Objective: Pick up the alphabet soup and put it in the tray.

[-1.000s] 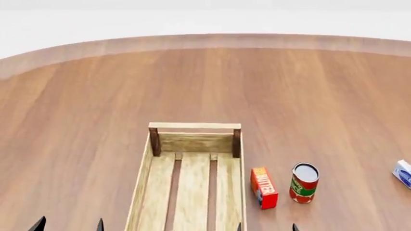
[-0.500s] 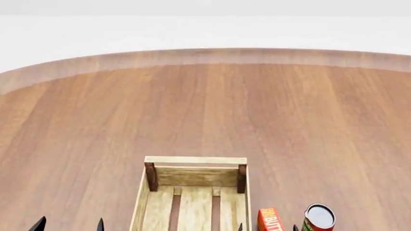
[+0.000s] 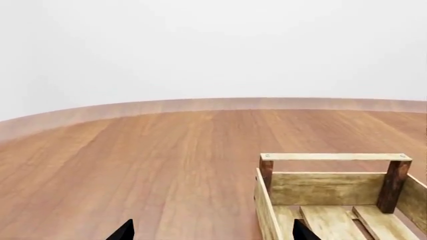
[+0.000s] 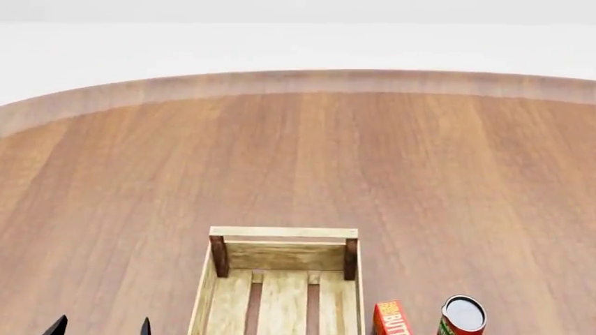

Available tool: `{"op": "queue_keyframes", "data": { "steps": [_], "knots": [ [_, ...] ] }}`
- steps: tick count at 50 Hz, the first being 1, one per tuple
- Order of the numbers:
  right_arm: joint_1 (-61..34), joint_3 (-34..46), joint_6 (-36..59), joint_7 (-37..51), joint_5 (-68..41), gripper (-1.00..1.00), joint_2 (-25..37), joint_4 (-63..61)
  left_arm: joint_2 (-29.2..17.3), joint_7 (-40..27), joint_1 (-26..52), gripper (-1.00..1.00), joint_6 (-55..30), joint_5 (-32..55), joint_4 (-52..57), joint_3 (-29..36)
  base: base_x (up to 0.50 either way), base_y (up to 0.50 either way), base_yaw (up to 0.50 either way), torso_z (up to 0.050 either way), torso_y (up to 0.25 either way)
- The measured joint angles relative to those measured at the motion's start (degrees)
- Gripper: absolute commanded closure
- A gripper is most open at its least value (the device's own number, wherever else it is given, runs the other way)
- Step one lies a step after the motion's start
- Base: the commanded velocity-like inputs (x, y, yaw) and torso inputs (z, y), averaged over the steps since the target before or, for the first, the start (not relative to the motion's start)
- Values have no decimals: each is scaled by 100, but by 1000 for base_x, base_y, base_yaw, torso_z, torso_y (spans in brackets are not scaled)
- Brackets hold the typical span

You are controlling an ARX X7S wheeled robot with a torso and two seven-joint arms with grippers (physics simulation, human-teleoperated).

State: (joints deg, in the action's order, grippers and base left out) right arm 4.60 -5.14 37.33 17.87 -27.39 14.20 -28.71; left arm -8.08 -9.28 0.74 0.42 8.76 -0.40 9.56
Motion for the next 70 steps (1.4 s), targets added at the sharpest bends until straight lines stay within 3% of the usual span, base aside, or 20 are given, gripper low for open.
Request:
{"op": "queue_keyframes", "data": {
  "steps": [29, 70],
  "knots": [
    [375, -1712, 1795, 1004, -1672, -100, 74, -1291, -86, -105, 35, -100, 15, 116, -35, 105, 0, 0, 0, 0, 0],
    [1302, -2998, 1926, 1207, -2330, -100, 261, -1654, -198, -245, 41, -100, 40, 226, -36, 242, 0, 0, 0, 0, 0]
  ]
}}
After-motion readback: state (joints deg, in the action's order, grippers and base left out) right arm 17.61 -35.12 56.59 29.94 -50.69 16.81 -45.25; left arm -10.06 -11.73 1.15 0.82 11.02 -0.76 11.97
